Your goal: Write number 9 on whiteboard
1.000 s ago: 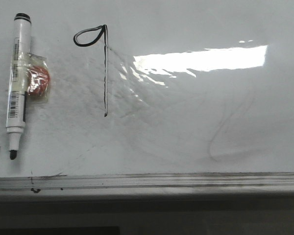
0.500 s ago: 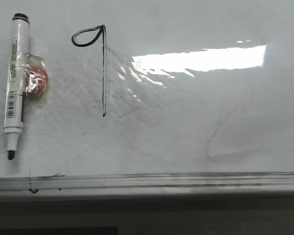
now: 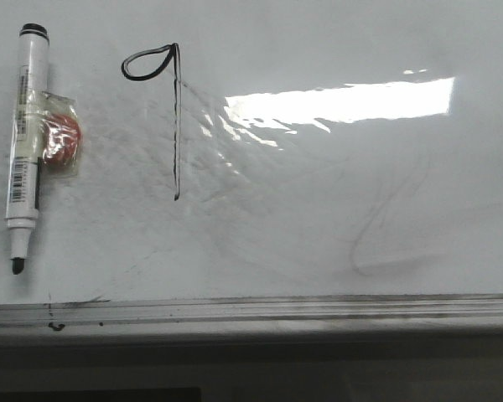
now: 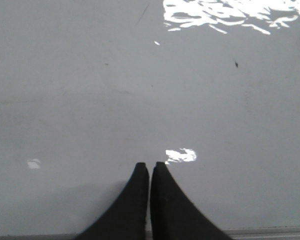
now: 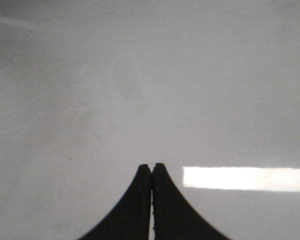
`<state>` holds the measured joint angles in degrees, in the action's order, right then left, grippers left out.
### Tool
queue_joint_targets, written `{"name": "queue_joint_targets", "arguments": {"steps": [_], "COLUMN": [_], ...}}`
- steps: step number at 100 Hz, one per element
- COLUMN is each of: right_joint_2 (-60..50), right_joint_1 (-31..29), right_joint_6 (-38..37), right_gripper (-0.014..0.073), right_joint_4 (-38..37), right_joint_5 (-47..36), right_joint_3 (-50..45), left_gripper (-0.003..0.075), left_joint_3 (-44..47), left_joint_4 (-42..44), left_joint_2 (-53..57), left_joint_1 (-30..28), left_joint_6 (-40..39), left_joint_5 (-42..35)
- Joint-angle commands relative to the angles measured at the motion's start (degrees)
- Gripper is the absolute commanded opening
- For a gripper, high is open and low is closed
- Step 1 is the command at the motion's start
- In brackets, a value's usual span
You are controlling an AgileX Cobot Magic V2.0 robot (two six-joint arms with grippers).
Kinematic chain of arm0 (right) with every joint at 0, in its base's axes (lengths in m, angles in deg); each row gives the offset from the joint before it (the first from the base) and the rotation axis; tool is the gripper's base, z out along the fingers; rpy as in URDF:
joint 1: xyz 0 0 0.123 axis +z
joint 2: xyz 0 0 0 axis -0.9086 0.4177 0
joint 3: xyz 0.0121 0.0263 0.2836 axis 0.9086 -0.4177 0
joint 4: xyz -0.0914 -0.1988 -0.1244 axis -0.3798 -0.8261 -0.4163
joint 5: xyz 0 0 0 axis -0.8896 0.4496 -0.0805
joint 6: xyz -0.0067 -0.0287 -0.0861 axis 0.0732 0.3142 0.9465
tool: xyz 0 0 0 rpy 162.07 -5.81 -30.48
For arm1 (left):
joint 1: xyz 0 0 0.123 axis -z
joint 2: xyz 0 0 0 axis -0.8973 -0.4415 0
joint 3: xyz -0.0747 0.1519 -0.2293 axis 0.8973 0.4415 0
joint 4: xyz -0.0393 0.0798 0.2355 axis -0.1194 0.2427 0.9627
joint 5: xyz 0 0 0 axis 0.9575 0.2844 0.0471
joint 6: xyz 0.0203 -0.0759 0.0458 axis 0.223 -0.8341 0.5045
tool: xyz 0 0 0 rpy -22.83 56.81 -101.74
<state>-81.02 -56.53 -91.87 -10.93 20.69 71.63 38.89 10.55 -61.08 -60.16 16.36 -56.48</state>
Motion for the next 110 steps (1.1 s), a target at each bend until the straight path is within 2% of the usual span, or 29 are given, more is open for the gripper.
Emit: {"name": "queue_joint_targets", "arguments": {"steps": [1, 25, 58, 110], "right_joint_2": [-2.8, -9.02, -8.87, -8.87], "right_joint_1": [-4.48, -14.83, -15.32, -15.32], "right_joint_6": [-0.77, -0.64, 2.81, 3.25], "right_gripper": [-0.0063, -0.0063, -0.0063, -0.0063], "right_joint_4": [-1.65, -1.54, -1.0, -0.68], "right_joint_5": [4.98, 29.14, 44.08, 43.96], "right_joint_3": [-0.52, -0.63, -0.63, -0.63], "left_gripper": [-0.002, -0.002, -0.002, -0.002], "left_joint_3": [2.28, 2.28, 2.28, 2.28], "left_joint_4": [0.02, 0.02, 0.02, 0.02], "left_joint_2": [1.57, 1.57, 1.57, 1.57], "left_joint_1": [-0.18, -0.18, -0.18, -0.18], "left_joint_6": [0.0, 0.0, 0.0, 0.0], "left_joint_5": [-3.23, -3.23, -3.23, -3.23]}}
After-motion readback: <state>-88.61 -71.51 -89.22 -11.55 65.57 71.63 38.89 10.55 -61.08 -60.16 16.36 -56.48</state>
